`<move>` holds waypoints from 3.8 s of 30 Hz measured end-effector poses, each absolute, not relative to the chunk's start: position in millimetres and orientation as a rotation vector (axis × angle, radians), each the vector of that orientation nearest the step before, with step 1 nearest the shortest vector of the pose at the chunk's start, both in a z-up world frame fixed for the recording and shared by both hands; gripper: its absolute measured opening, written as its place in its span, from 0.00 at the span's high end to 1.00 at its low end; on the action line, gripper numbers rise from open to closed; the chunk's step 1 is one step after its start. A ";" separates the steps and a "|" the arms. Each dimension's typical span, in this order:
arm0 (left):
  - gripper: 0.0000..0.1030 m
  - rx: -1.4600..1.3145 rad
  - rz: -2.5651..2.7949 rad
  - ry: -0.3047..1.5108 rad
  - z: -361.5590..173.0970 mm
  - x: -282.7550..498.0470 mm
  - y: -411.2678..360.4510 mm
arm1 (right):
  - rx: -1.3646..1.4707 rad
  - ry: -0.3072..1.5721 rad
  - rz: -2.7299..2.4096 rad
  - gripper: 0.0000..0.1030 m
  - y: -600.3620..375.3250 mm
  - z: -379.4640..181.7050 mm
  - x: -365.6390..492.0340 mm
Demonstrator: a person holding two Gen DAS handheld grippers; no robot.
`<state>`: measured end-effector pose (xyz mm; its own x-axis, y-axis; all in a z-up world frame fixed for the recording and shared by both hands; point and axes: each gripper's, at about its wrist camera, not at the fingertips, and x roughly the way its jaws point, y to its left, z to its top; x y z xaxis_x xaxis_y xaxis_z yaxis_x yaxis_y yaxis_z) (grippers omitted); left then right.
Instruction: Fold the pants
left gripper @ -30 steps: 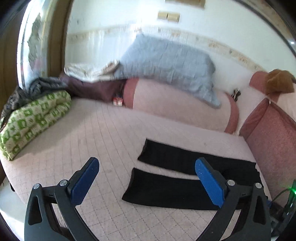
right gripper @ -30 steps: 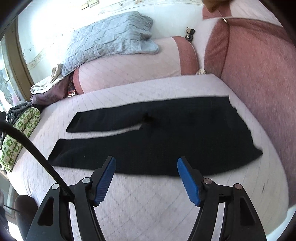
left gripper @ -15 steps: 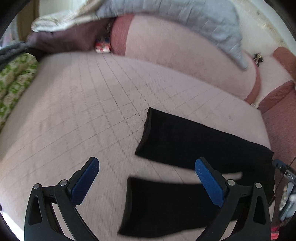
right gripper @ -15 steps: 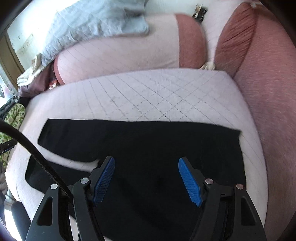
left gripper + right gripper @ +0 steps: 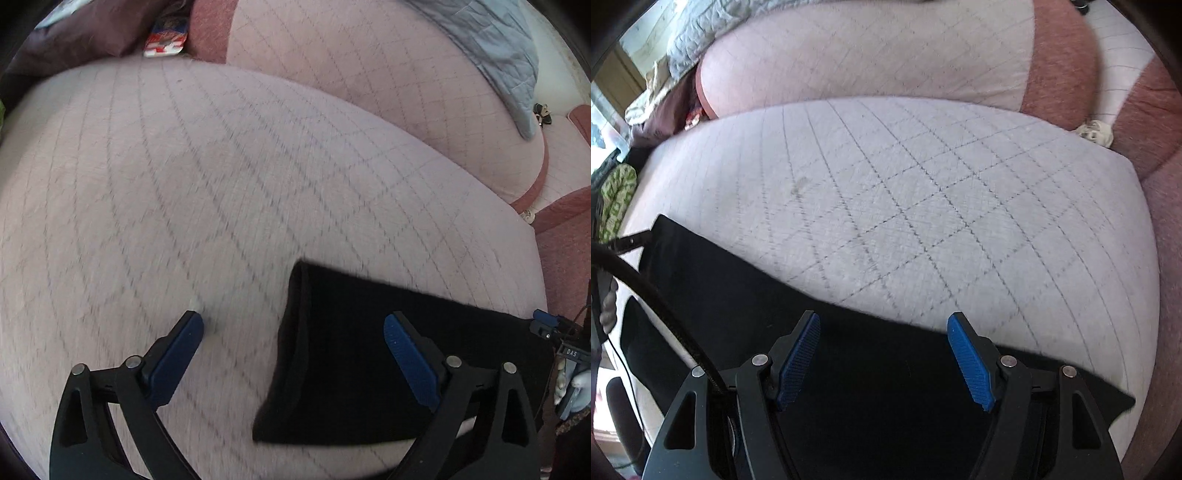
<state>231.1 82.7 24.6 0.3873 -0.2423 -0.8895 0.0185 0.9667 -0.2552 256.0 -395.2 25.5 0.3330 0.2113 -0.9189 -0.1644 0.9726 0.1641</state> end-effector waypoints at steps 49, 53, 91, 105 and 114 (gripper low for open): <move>0.89 0.093 -0.228 0.994 55.7 -16.3 97.3 | -0.022 1.183 0.179 0.88 -320.5 40.3 -1.4; 0.89 0.065 -0.191 1.006 53.7 -31.2 118.3 | -0.007 1.179 0.159 0.79 -323.3 39.8 -11.7; 0.69 0.128 -0.300 1.023 37.1 -2.7 -0.7 | 0.542 0.923 -0.205 0.94 -506.1 88.3 -22.9; 0.60 0.190 -0.272 0.983 32.3 -10.6 -12.2 | 0.677 0.889 -0.373 0.70 -565.8 23.2 -80.5; 0.58 0.213 -0.254 0.982 31.2 -11.1 -17.6 | 0.596 0.762 -0.248 0.65 -539.8 86.4 -83.3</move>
<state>-11.1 -17.6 31.2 0.5300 -0.1155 -0.8401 0.3067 0.9497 0.0630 -83.3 -539.8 86.4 0.7046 -0.0004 -0.7096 0.4178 0.8085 0.4145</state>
